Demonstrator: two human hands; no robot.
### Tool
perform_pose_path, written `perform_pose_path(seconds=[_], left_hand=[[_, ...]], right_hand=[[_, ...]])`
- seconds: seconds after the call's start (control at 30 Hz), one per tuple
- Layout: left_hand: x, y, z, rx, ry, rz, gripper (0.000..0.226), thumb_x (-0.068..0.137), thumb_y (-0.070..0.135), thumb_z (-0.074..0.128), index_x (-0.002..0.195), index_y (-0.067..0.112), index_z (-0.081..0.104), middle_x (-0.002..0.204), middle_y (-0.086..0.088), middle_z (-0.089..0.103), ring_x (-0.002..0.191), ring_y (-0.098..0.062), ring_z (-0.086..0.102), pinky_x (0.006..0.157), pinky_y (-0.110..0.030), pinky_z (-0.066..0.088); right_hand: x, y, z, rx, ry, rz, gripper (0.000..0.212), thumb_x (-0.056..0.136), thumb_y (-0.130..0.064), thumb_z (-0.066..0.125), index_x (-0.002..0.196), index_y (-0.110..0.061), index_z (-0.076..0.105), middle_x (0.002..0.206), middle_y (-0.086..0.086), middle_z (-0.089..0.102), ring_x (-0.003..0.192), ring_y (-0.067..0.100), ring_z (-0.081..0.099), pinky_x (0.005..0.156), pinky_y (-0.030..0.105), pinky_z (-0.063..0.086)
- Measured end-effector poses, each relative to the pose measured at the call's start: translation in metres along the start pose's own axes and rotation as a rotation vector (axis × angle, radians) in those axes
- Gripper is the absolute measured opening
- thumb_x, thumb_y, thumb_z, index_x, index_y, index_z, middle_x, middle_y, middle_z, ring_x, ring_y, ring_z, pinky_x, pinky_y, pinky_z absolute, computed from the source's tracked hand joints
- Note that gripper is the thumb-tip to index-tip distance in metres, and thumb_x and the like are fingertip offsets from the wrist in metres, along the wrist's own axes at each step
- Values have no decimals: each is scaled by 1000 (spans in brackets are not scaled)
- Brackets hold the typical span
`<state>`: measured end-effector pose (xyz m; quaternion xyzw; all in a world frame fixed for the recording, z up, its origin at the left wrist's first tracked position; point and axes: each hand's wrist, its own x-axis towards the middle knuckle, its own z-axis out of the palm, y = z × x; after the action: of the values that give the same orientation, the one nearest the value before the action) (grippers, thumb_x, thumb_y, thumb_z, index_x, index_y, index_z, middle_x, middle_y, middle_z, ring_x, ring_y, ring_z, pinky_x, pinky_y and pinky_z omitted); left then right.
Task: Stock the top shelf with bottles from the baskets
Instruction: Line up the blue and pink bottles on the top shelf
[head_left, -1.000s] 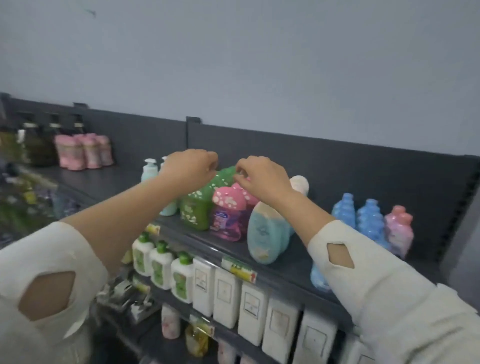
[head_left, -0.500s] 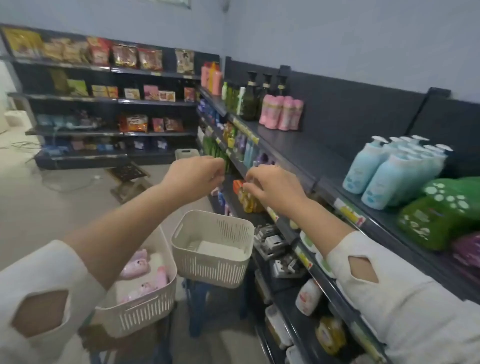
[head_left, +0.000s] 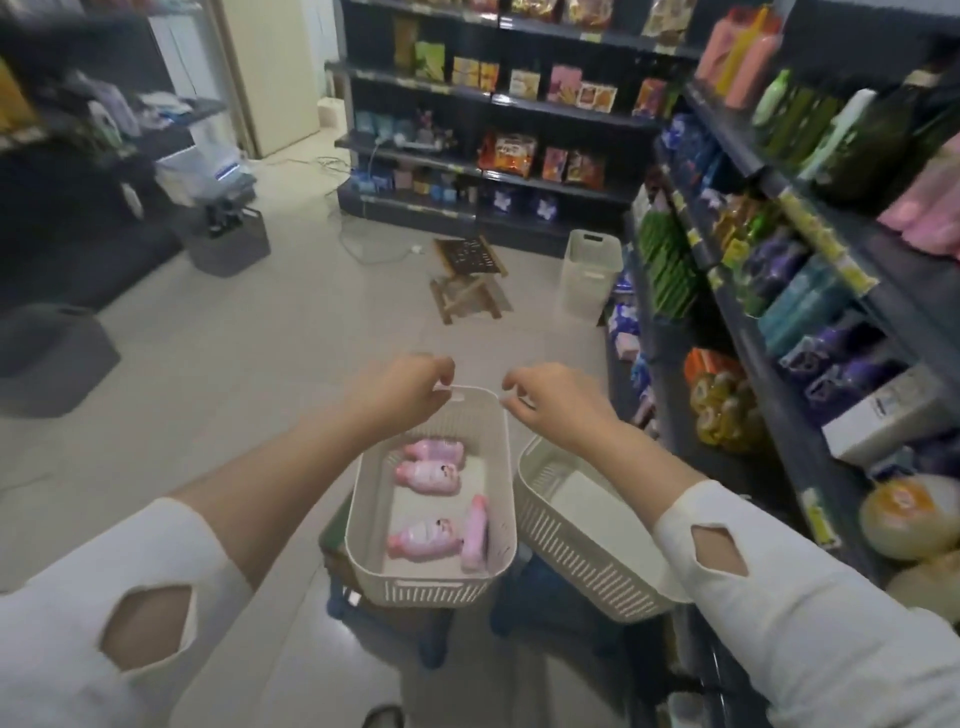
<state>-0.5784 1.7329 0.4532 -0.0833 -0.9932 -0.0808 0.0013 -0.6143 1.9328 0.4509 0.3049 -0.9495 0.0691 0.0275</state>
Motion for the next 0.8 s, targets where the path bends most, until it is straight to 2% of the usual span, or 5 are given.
perform_pose_path(seconds=[0.27,0.4,0.5,0.67,0.8], left_hand=[[90,-83,82,-82,-159,-81,25,94,33,47,116,24,54,117,-1,59,109,-23,56,82,-33,45],[118,-107,139,-226,-242,-201,23,92,31,51,112,22,57,118,-5,58,110,-26,56,85,-35,48],[123,-117,190,-301,-326,-284,30,91,22,49,120,18,54,122,-8,57,112,-28,56,87,-36,48],[122,-126,275,-392,-328,-409,36,86,16,55,122,14,53,132,-9,44,122,-29,46,100,-38,41],[127,-132,334,-454,-299,-578,39,88,13,53,126,12,51,133,-14,44,117,-32,49,98,-38,42]], right_hand=[[114,6,101,77,-181,74,28,94,-33,46,115,-21,60,110,3,63,103,26,58,81,38,50],[144,17,152,96,-272,110,28,92,-30,47,117,-22,59,115,2,63,108,26,57,82,37,50],[159,26,196,98,-364,131,27,93,-29,47,115,-19,59,116,5,62,110,28,56,82,36,49],[179,39,276,147,-445,109,31,91,-25,50,120,-17,58,119,5,60,114,27,53,87,35,47],[191,46,339,144,-503,54,38,89,-20,49,127,-15,55,123,8,59,115,29,52,91,35,46]])
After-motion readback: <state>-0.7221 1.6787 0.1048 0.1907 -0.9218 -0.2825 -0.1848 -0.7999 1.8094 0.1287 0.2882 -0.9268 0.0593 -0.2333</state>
